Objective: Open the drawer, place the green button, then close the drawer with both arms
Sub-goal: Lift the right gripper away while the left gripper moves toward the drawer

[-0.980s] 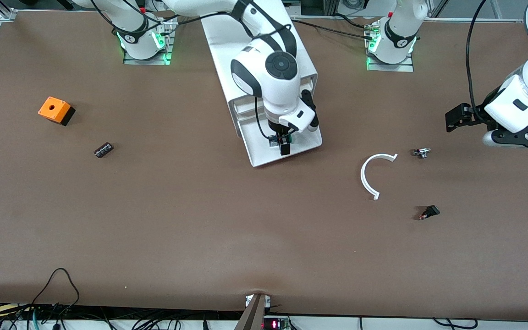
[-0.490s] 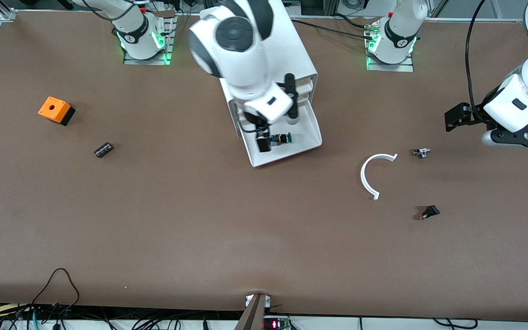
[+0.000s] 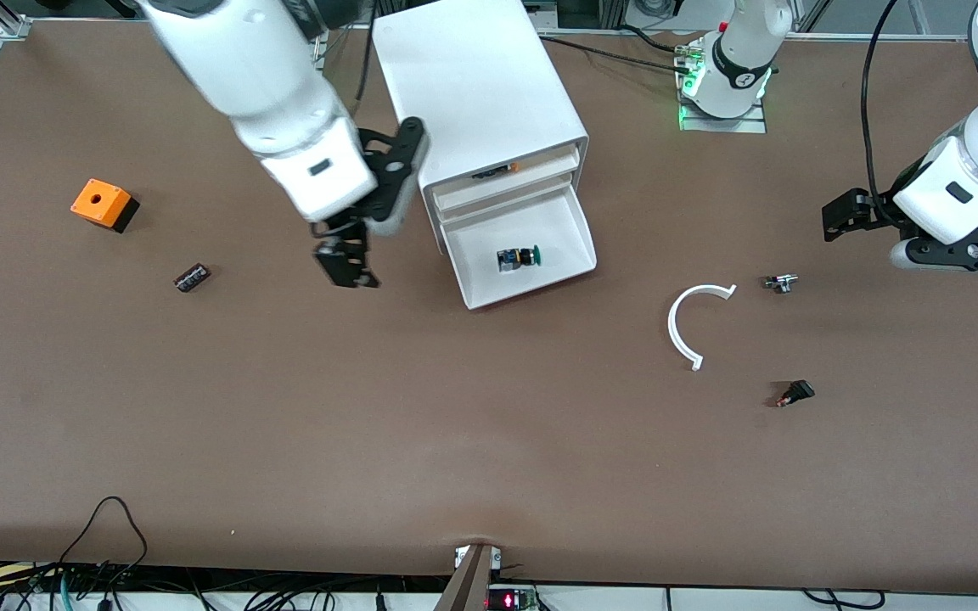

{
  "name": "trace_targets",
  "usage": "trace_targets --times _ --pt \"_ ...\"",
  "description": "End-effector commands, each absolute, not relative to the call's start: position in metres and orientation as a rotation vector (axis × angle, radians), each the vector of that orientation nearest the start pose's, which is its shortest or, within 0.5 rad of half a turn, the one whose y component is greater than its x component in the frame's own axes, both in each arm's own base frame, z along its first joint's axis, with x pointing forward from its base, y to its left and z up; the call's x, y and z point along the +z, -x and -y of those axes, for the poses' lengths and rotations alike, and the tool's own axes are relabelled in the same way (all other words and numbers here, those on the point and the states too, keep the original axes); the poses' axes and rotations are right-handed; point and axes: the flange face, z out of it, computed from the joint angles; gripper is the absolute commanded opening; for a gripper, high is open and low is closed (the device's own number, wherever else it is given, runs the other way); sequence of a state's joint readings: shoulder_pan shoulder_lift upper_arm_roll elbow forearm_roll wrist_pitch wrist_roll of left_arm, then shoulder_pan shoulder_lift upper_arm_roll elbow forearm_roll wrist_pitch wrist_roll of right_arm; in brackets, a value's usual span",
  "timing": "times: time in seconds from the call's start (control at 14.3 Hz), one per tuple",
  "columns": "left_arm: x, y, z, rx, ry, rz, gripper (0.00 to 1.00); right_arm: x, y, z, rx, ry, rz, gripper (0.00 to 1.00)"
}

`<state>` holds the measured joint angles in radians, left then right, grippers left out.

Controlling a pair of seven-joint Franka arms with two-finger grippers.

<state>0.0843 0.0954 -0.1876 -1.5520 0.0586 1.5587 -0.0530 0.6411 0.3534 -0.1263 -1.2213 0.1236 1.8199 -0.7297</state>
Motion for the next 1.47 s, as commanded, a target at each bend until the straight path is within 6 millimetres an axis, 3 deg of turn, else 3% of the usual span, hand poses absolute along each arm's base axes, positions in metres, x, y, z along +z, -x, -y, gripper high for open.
trace_targets --times 0.0,0.14,0.35,0.56,0.63,0.77,0.98,1.12,1.26,1.4 --pt "0.578 -0.577 0.058 0.155 3.108 -0.009 1.00 0.626 -0.573 -0.342 -0.415 2.616 1.521 1.00" --pt "0.554 -0.590 0.062 0.186 3.103 0.158 1.00 0.640 -0.578 -0.319 -0.439 2.698 1.338 1.00" --pt "0.515 -0.615 0.102 0.118 3.119 0.296 1.00 0.637 -0.608 -0.257 -0.421 2.837 1.004 1.00" --pt "0.468 -0.630 0.165 0.082 3.110 0.529 1.00 0.617 -0.634 -0.164 -0.275 2.945 0.666 1.00" --pt "0.456 -0.628 0.186 0.101 3.101 0.552 1.00 0.612 -0.636 -0.151 -0.228 2.963 0.591 1.00" --pt "0.407 -0.620 0.239 0.178 3.068 0.528 1.00 0.607 -0.639 -0.123 -0.162 2.991 0.405 1.00" --pt "0.361 -0.631 0.261 0.149 3.094 0.654 1.00 0.589 -0.638 -0.107 -0.076 3.113 0.325 1.00" --pt "0.334 -0.617 0.297 0.175 3.103 0.597 1.00 0.579 -0.635 -0.090 -0.030 3.138 0.292 1.00" --pt "0.307 -0.599 0.341 0.169 3.076 0.665 1.00 0.576 -0.630 -0.053 -0.012 3.157 0.223 1.00" --pt "0.285 -0.592 0.361 0.167 3.082 0.684 1.00 0.573 -0.619 -0.019 0.011 3.158 0.178 1.00"
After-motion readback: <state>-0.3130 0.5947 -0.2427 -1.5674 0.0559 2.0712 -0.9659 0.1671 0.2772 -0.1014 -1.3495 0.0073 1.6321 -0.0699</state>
